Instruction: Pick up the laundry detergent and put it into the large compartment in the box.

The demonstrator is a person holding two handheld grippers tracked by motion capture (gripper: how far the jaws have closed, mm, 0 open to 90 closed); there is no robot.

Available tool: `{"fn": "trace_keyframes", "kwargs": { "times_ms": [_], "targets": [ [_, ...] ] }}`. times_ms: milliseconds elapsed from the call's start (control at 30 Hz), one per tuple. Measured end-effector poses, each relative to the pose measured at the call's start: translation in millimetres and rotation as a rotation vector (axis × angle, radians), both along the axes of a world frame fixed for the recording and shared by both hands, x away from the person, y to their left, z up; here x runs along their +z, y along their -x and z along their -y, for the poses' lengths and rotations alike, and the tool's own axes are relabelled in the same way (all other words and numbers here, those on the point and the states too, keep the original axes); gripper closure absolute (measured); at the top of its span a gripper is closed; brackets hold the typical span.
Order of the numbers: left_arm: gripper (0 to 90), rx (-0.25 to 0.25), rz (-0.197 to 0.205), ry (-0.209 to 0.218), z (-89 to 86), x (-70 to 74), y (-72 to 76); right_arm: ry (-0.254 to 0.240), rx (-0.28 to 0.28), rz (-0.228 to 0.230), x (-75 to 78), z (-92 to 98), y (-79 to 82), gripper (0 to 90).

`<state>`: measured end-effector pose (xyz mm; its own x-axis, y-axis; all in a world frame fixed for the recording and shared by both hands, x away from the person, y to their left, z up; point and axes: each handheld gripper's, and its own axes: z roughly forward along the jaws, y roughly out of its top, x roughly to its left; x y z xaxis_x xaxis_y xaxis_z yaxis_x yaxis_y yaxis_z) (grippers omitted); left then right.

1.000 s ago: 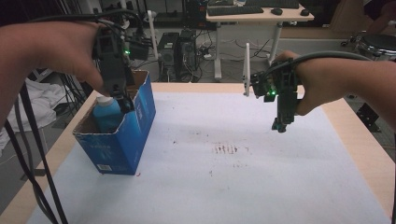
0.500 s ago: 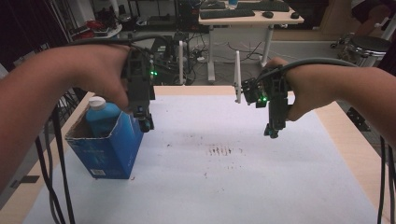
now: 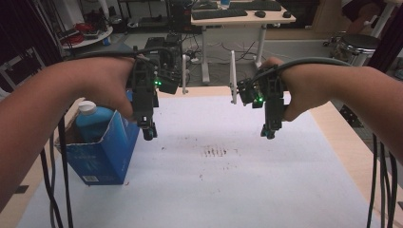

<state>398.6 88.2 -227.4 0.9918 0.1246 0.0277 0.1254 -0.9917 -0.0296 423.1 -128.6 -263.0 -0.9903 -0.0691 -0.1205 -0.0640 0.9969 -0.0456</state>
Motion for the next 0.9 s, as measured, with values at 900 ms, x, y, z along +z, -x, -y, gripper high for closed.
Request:
{"fn": "trace_keyframes", "kwargs": {
  "times_ms": [900],
  "targets": [
    [8.9, 0.016, -0.021, -0.008, -6.6, -7.8, -3.7, -0.003, 0.004, -0.008, -5.4, 1.2, -3.0, 13.0]
  ]
}}
